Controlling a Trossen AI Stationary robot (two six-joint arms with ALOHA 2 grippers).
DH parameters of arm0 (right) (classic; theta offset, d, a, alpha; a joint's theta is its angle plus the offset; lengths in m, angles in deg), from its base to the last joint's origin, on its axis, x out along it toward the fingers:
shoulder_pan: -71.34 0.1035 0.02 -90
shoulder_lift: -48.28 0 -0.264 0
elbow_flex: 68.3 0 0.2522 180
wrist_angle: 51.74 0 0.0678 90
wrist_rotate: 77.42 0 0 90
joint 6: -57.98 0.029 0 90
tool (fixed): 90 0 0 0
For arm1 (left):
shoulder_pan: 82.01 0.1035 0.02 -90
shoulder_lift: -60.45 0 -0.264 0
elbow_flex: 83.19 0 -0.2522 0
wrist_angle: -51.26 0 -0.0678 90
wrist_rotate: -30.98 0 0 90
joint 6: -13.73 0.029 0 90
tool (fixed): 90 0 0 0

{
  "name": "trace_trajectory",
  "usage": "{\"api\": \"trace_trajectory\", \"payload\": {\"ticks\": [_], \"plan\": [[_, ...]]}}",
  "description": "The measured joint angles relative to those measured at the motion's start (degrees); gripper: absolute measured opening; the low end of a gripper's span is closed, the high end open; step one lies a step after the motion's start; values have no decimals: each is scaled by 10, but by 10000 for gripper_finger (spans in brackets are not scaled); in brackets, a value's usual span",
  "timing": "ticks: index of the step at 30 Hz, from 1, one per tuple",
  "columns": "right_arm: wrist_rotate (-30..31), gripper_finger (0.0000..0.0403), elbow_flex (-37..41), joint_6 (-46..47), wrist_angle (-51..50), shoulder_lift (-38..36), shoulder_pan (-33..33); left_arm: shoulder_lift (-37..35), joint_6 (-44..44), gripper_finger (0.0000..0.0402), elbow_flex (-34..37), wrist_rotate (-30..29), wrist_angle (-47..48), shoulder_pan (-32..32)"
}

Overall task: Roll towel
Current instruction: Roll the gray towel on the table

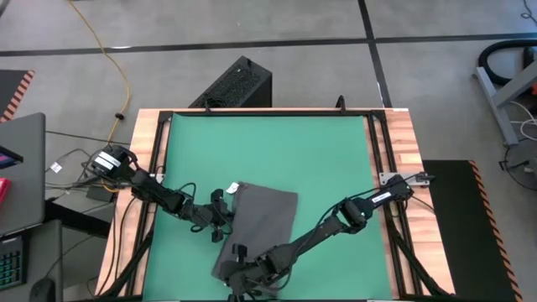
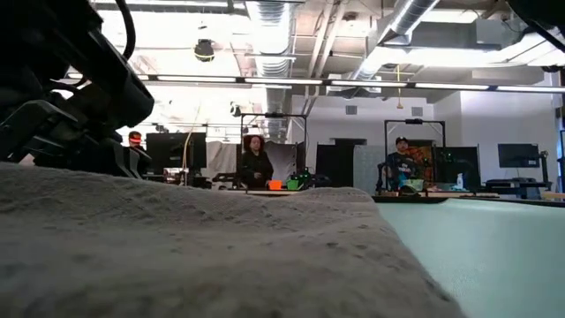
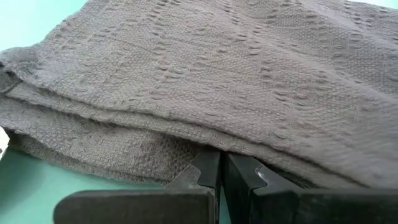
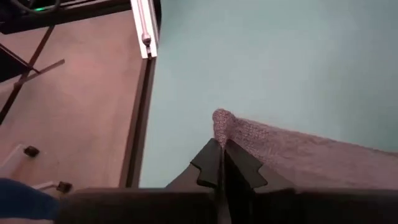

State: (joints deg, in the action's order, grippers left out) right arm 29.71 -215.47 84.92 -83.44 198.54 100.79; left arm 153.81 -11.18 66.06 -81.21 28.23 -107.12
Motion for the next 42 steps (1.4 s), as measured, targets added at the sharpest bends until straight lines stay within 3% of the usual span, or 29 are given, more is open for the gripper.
{"api": "trace_trajectory", "payload": {"ticks": [7, 12, 16, 19, 26, 31, 35, 39, 42], "plan": [[-10, 79, 0, -1, -1, 0, -8, 0, -2, 0, 0, 4, -1, 0], [-24, 145, 0, 0, -1, 0, -7, -13, -11, 0, 0, 9, 3, 0], [-31, 197, 0, 29, -3, -4, -6, -51, -12, 0, 1, 9, 17, 1], [-30, 205, -12, 26, -23, -21, -5, -102, -13, 0, 1, 2, 45, 1], [-19, 187, -14, -3, -207, -108, 4, -269, 48, 0, -28, -27, 225, 0], [24, 154, -13, 24, -354, -145, 24, -349, 45, 0, -32, -2, 226, -6], [77, 101, -13, 64, -387, -137, 57, -335, 43, 0, -33, -2, 204, -25], [152, 29, -8, 159, -420, -130, 78, -258, 47, 0, -33, 14, 100, -46], [223, 13, 9, 256, -478, -128, 84, -186, 47, 0, -43, 12, 59, -45]]}}
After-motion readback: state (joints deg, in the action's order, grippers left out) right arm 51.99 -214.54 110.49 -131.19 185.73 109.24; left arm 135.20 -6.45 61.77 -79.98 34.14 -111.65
